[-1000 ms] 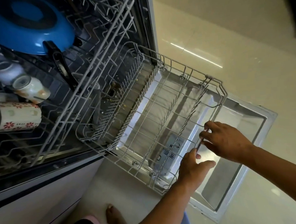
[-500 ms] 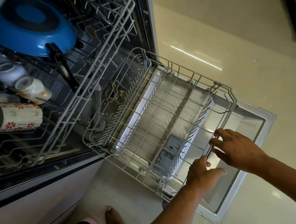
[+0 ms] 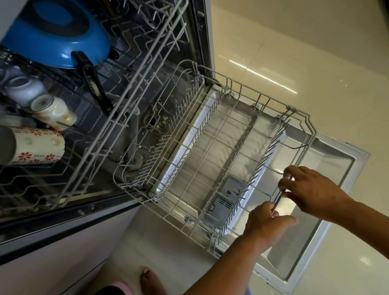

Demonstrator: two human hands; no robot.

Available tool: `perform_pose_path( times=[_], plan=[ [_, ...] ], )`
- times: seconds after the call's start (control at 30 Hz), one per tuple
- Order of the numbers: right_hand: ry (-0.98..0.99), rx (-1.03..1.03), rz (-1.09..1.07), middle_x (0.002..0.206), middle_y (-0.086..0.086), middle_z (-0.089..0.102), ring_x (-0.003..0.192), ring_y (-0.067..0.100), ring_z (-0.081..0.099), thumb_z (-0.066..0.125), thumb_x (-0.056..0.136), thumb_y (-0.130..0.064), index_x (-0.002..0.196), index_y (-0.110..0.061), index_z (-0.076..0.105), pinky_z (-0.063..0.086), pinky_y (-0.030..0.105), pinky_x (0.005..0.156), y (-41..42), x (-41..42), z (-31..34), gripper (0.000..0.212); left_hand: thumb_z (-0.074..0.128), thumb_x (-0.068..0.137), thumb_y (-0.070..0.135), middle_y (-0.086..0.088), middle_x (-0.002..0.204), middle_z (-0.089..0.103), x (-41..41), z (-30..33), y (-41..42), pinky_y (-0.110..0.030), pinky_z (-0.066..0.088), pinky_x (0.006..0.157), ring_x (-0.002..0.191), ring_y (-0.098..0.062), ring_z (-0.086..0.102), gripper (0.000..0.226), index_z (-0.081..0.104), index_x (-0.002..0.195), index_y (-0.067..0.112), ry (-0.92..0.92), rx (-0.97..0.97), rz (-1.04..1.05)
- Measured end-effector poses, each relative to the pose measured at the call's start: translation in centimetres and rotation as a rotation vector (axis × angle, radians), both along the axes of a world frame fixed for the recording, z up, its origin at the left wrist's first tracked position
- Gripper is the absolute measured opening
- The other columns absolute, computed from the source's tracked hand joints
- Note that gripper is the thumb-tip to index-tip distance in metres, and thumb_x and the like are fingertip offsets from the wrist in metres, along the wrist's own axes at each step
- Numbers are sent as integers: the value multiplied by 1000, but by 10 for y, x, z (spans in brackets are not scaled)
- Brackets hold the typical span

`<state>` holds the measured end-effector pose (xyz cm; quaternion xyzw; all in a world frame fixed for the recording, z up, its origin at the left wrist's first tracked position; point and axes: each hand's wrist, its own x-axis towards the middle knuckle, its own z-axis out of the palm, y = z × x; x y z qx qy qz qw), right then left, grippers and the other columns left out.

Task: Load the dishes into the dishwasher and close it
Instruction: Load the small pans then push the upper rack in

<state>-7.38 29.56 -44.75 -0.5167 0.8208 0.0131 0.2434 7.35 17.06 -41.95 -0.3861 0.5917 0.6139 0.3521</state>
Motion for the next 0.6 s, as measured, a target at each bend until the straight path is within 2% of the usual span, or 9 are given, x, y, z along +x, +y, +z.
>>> perform_pose_path(
  times=[0.1,0.23,0.43,0.53,0.6],
  plan=[
    [21,-46,-7,111,7,64,85,23,62,81,86,-26,105,-22,75,55,32,63,-8,1,-3,20,67,70,63,3,128,61,2,-3,-4,-32,50,90,115,-16,58,80,54,138,25,13,-18,37],
    [69,-88,22,104,10,65,79,26,61,79,87,-19,105,-17,76,53,33,62,-24,3,-9,18,65,64,67,7,138,53,6,-1,-11,-42,47,106,127,-16,52,97,43,150,29,11,-40,28],
    [97,-21,27,104,8,65,79,25,60,69,94,-26,110,-18,75,54,33,63,-31,4,-7,19,65,67,66,5,151,48,7,3,-17,-42,43,110,137,-18,48,101,35,156,29,-1,-11,38],
    [101,39,38,114,6,65,91,24,63,59,100,-36,122,-22,71,57,34,73,-33,5,-1,29,66,73,62,2,157,45,6,4,-22,-39,41,108,141,-21,45,95,35,156,28,6,-1,28],
    [87,109,17,136,7,61,117,27,62,48,104,-47,140,-28,60,56,37,93,-37,3,11,43,68,77,58,-1,161,41,6,10,-28,-41,41,110,144,-25,43,92,33,157,29,38,-18,35]
  ],
)
